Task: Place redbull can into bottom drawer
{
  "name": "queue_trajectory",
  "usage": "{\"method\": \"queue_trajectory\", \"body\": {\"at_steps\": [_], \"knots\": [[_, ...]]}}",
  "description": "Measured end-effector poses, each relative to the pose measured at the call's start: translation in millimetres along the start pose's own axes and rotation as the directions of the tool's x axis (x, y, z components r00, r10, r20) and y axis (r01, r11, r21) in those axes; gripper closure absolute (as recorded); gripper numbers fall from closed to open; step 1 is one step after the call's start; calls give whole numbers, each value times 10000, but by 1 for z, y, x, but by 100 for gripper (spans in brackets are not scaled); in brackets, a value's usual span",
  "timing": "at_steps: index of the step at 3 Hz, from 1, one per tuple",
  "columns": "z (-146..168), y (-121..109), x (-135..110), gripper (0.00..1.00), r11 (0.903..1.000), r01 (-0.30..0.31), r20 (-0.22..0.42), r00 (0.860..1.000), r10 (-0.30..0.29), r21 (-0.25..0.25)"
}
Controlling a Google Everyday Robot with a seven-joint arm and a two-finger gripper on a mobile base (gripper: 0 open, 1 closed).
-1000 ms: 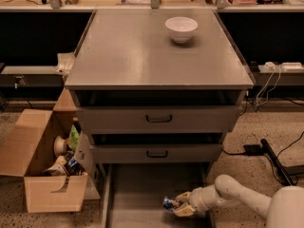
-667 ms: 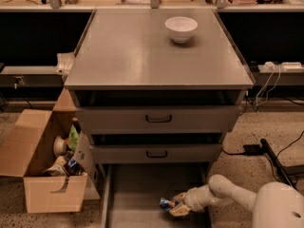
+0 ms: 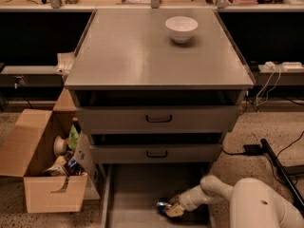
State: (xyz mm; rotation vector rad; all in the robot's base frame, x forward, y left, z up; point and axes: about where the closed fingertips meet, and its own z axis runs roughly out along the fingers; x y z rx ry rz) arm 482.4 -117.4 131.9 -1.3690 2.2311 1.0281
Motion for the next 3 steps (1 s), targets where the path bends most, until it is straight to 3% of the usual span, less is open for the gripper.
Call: {"method": "queue_trajectory", "body": {"at_steps": [2, 3], "knots": [[4, -9, -3, 31, 9999, 89, 174, 9998, -88, -74], [4, -10, -11, 2, 9994, 323, 335, 9989, -319, -115]]}}
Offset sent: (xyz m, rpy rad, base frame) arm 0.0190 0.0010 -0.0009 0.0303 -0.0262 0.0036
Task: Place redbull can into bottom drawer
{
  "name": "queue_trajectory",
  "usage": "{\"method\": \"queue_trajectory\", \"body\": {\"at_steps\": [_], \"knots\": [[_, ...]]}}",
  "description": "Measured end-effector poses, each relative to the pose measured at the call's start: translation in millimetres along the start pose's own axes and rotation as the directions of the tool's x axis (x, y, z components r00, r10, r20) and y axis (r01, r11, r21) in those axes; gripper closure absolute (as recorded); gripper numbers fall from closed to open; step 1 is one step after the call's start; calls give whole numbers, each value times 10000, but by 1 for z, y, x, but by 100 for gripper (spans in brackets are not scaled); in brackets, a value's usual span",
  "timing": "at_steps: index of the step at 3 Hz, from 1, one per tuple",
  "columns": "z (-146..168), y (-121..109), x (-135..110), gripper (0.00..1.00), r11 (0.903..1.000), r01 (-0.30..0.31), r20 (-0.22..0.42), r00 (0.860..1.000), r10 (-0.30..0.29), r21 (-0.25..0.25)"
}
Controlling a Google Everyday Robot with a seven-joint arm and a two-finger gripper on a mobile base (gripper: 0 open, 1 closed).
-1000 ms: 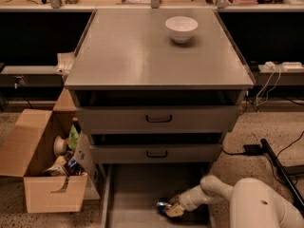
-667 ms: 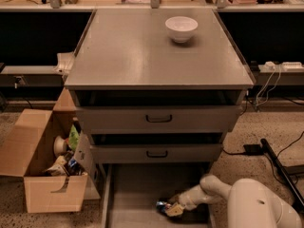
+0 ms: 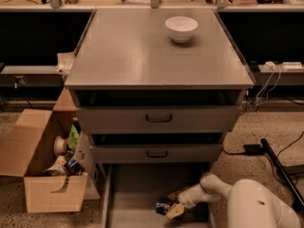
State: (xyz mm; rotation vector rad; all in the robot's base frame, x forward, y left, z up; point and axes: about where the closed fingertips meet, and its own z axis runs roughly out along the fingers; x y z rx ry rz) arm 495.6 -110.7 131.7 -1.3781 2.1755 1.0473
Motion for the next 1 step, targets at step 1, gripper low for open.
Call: {"method": "queue_trajectory", "body": {"at_steps": [1], "knots": [[-2, 0, -6, 0, 9997, 239, 184, 9995, -238, -16]]}}
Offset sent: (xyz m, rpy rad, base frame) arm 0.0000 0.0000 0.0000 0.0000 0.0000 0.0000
